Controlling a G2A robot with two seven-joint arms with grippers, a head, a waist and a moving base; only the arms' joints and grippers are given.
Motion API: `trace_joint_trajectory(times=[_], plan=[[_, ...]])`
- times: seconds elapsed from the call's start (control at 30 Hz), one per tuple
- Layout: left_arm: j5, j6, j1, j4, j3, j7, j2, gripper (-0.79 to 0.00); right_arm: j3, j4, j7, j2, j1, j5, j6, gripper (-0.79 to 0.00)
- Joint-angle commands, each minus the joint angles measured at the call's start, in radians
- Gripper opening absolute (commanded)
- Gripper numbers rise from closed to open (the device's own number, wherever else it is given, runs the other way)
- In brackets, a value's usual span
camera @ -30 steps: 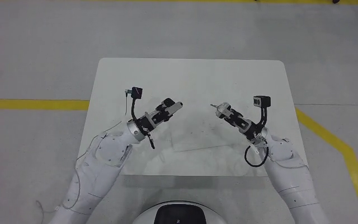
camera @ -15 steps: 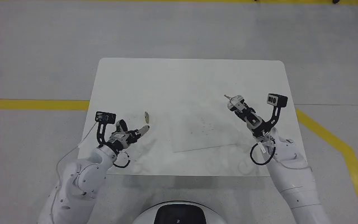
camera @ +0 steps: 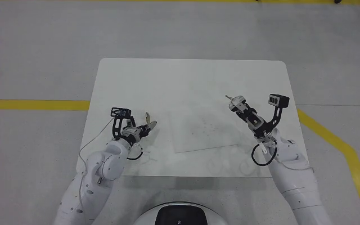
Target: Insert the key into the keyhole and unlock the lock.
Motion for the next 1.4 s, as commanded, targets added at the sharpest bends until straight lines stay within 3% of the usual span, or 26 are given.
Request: trace_joint_trajectory(times=[0.0,0.17,0.4,0.93,1.03,1.07,1.37], plan=[[0.014,0.019,-0.016,0.006,0.010,-0.021,-0.002,-0.117,0.000,0.000,0.000,0.000,0.000,0.000,0.000,-0.785],[0.038,0.054,-0.060,0.014,0.029,-0.083,-0.006,-0.151,0.000,0.000,0.000,0.000,0.000,0.000,0.000,-0.785],[0.045,0.063,-0.096,0.037,0.049,-0.103,-0.013,-0.400,0.000,0.000,0.000,0.000,0.000,0.000,0.000,-0.785],[0.033,0.068,-0.120,0.065,0.053,-0.129,-0.021,-0.634,0.000,0.000,0.000,0.000,0.000,0.000,0.000,-0.785],[0.026,0.065,-0.119,0.068,0.051,-0.128,-0.022,-0.702,0.000,0.000,0.000,0.000,0.000,0.000,0.000,-0.785],[0.025,0.065,-0.119,0.070,0.051,-0.126,-0.022,-0.757,0.000,0.000,0.000,0.000,0.000,0.000,0.000,-0.785],[-0.025,0.038,-0.131,0.090,0.042,-0.130,-0.026,-0.785,0.000,0.000,0.000,0.000,0.000,0.000,0.000,-0.785]])
